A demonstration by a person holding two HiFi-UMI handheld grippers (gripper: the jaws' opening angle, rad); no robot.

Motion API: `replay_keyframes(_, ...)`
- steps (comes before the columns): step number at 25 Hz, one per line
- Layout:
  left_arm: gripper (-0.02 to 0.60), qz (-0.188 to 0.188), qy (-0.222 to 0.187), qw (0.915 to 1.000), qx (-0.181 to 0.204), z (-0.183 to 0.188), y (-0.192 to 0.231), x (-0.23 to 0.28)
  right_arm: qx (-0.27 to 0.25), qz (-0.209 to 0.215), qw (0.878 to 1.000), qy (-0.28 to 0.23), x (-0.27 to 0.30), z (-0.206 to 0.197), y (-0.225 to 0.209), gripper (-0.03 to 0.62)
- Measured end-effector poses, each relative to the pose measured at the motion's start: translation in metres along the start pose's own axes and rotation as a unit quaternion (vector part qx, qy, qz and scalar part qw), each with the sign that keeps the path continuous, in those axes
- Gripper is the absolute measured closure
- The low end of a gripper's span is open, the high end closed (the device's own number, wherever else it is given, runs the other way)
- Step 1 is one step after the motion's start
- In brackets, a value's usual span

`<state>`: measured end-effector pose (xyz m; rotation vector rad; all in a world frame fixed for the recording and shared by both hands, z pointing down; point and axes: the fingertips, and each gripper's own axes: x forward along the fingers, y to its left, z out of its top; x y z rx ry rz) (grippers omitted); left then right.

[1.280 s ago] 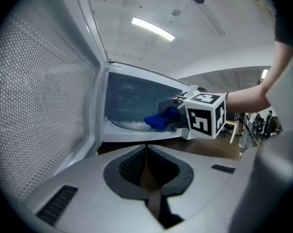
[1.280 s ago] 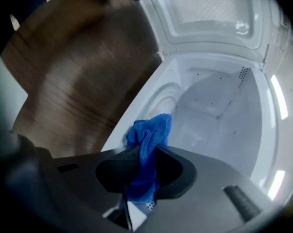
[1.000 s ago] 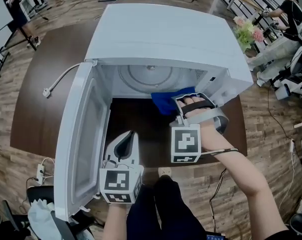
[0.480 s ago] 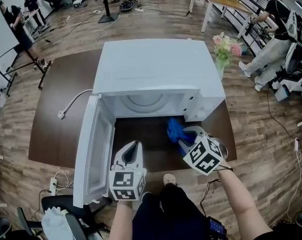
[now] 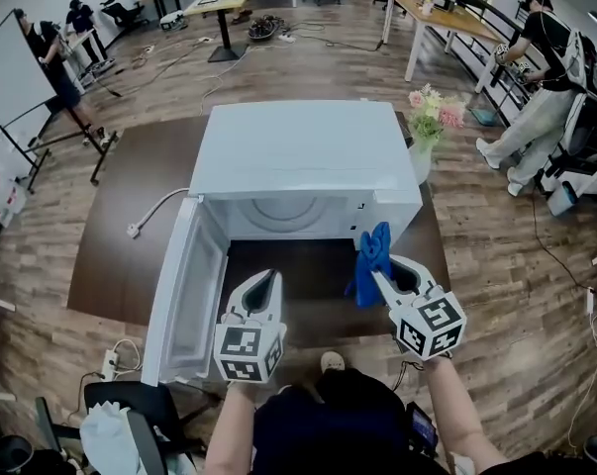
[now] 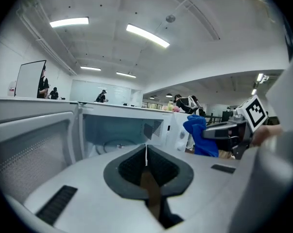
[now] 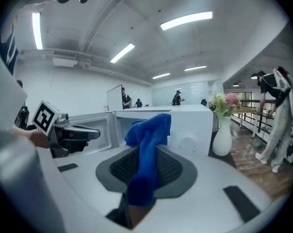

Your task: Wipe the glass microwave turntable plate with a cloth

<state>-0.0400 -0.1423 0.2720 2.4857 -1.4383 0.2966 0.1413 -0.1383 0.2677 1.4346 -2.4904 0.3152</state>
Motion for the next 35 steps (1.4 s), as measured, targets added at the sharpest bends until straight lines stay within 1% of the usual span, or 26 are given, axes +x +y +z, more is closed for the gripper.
replay_keyframes(3,0.571,-0.002,-0.018,0.9998,0.011,0.008,-0.008,0.000,0.036,-0.023,0.998,-0.048,-0.009,0.004,-0.013,0.517)
replay_keyframes(5,0.572,-0.003,-0.027,0.9995,0.016,0.008,-0.014,0.000,0.046,-0.048,0.996,-0.067,-0.017,0.002,-0.022,0.517)
replay_keyframes(7,0.572,0.000,-0.033,0.9993,0.019,0.008,-0.017,0.002,0.041,-0.076,0.993,-0.076,-0.025,-0.001,-0.031,0.519)
replay_keyframes(9,0.571,0.004,-0.037,0.9991,0.020,0.008,-0.017,0.005,0.028,-0.102,0.992,-0.074,-0.029,-0.006,-0.040,0.519)
replay_keyframes(11,0.572,0.006,-0.038,0.9991,0.020,0.007,-0.018,0.008,0.023,-0.118,0.990,-0.071,-0.032,-0.010,-0.047,0.520)
replay_keyframes(18,0.571,-0.008,-0.033,0.9992,0.024,-0.001,-0.030,0.014,0.019,-0.125,0.990,-0.067,-0.031,-0.013,-0.049,0.520)
replay_keyframes(26,0.572,-0.014,-0.032,0.9990,0.028,0.003,-0.035,0.017,0.032,-0.120,0.991,-0.057,-0.029,-0.015,-0.045,0.520)
replay_keyframes(35,0.572,-0.016,-0.024,0.9990,0.036,-0.001,-0.038,0.016,0.022,-0.119,0.991,-0.059,-0.030,-0.014,-0.039,0.520)
